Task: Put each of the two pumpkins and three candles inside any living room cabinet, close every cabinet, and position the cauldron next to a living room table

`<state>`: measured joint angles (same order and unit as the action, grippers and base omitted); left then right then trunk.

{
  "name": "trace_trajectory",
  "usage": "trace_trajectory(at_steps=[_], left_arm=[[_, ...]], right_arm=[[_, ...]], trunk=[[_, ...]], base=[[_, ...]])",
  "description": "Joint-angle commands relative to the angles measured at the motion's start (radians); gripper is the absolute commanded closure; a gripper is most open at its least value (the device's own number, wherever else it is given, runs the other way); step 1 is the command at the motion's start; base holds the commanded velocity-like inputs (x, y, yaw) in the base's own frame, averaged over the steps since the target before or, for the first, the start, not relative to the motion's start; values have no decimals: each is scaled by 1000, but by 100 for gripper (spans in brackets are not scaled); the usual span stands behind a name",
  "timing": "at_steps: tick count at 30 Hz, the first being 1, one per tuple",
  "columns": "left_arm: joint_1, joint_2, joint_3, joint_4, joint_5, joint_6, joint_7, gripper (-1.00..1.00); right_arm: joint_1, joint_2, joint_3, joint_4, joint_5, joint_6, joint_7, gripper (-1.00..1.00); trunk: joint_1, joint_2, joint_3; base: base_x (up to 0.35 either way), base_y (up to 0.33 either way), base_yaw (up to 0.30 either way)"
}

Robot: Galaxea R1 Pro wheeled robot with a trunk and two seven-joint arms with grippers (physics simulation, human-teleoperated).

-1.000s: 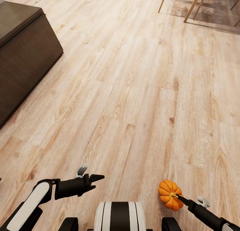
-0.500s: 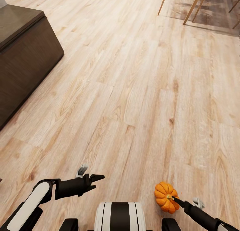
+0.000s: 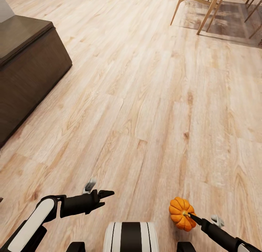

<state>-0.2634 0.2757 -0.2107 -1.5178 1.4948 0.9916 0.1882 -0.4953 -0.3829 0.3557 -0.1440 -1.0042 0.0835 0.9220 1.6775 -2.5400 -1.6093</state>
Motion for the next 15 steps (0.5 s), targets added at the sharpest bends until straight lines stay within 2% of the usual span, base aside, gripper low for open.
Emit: trace_trajectory(at_steps=[1,9,15], left_arm=[[0,1,-1,-1,10,1,10,-100],[0,0,-1,0,10,0,10,-100],[0,-1,-2,-1,10,1,10,-100]], right_arm=[[0,-1,5,0,-10,8,-1,100],[0,-2,4,-12,-9,8,24,100],[0,-6,-3,-12,-16,32,187,100]], trunk=[[-1,0,3],[-4,2,34],[-7,3,58]], base=[[0,0,0],[0,0,0],[0,0,0]])
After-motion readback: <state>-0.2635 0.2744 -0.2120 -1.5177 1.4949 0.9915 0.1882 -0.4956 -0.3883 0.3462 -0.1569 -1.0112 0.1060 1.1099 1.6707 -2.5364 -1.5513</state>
